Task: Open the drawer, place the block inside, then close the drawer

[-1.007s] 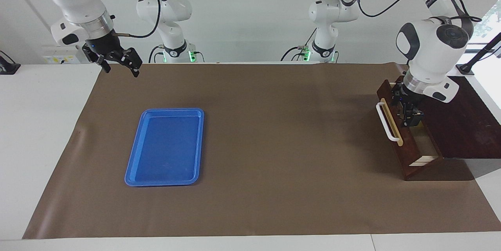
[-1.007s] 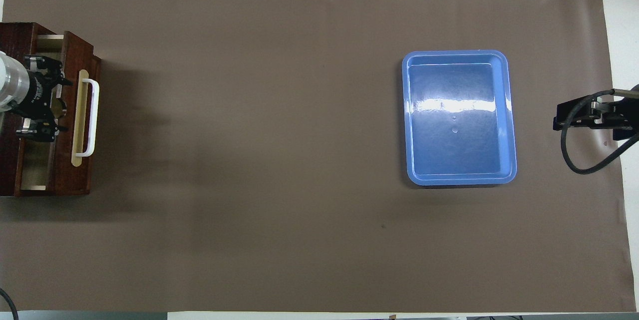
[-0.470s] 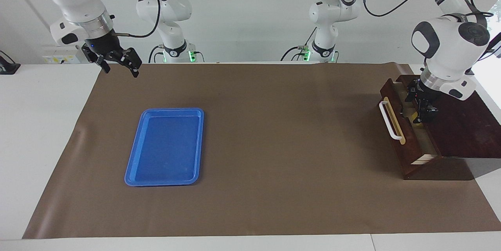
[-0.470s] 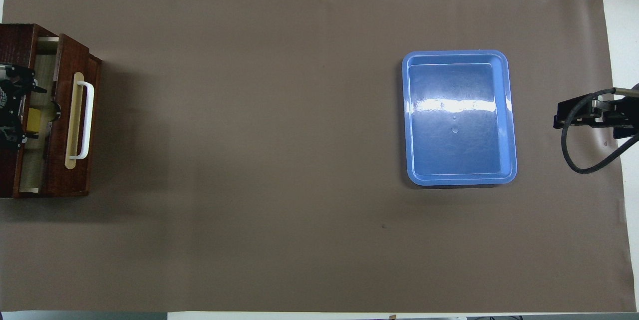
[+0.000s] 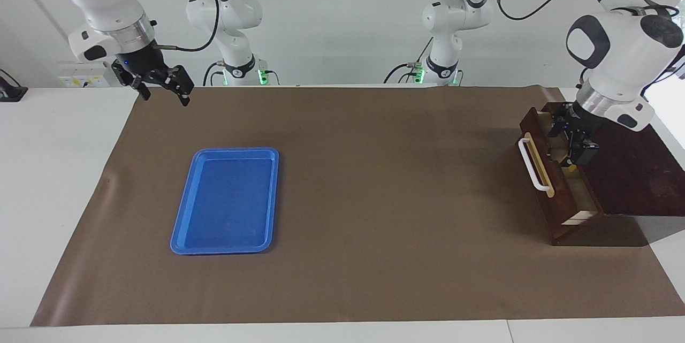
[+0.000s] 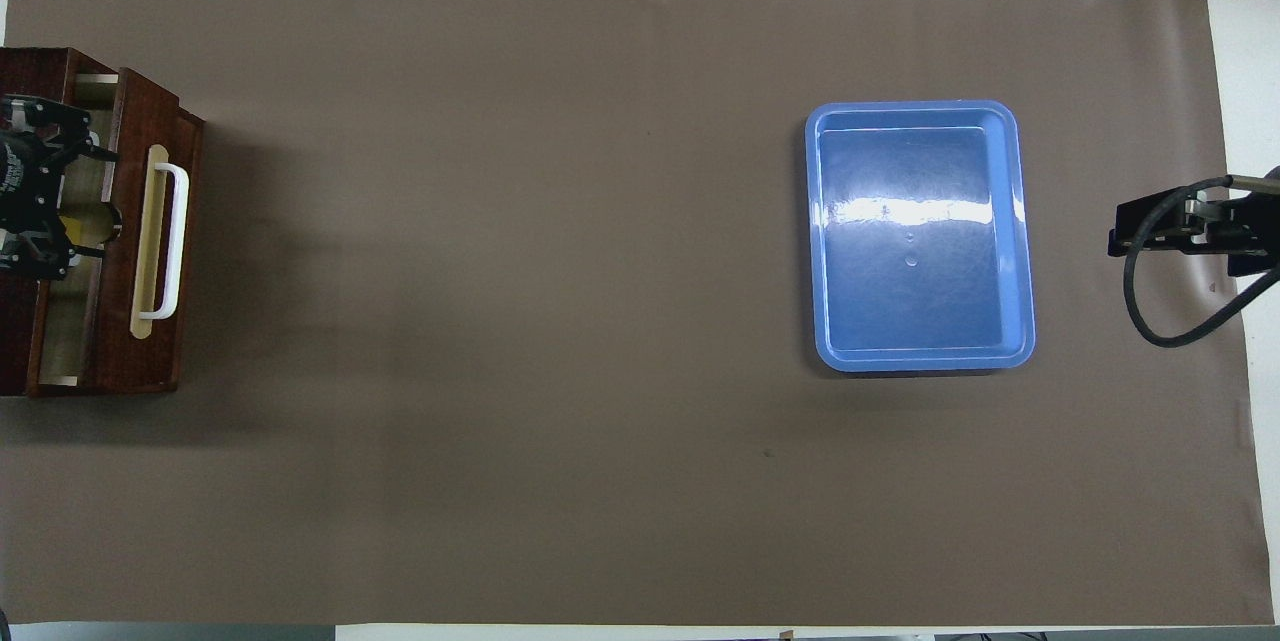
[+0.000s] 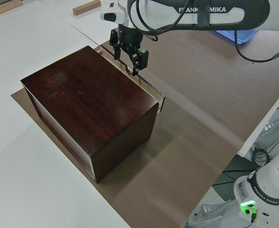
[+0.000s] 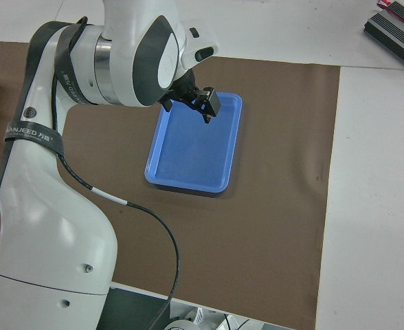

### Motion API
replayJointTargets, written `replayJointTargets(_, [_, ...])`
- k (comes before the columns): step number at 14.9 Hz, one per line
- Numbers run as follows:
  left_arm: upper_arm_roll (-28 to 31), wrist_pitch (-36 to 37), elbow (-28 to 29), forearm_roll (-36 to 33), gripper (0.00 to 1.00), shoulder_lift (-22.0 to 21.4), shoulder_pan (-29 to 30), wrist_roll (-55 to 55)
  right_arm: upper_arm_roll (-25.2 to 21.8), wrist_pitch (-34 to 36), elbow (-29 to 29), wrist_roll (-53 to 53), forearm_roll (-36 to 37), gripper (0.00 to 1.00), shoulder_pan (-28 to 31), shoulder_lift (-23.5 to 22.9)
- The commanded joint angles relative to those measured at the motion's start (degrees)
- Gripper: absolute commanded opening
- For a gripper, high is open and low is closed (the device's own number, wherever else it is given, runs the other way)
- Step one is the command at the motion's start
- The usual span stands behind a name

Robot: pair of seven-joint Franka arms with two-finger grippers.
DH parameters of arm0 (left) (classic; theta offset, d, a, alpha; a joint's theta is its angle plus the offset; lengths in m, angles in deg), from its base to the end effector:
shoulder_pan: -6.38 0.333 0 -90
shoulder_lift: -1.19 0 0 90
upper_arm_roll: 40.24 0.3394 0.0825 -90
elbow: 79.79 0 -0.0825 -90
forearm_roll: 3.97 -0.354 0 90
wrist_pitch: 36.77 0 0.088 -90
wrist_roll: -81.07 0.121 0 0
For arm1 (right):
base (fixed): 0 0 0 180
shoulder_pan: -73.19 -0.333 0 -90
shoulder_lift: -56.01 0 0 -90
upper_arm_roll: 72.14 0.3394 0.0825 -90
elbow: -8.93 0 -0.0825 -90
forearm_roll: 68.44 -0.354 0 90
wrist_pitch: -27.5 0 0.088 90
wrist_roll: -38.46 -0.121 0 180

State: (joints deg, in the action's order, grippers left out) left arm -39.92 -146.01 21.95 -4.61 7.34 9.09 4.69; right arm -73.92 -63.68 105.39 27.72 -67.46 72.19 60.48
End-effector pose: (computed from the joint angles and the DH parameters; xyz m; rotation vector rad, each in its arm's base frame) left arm 0.5706 0.0310 0.5125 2.4164 1.9992 0.0401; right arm 0.4987 -0.0095 0.6257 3.1100 -0.3128 -0.0201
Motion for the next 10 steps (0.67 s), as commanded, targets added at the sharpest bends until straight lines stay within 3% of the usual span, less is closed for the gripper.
replayJointTargets(1, [0.5,-4.3,6.2,0.2,1.0,-1.2,-2.3,-0.6,0.6,-1.9,1.4,1.4,0.9,1.0,1.4,0.8])
replayJointTargets(10, [0.9,-7.2,6.1,-0.8,1.0,-1.1,5.5,3.1,0.6,-3.3,1.5,1.5,0.9,1.0,1.9,0.7])
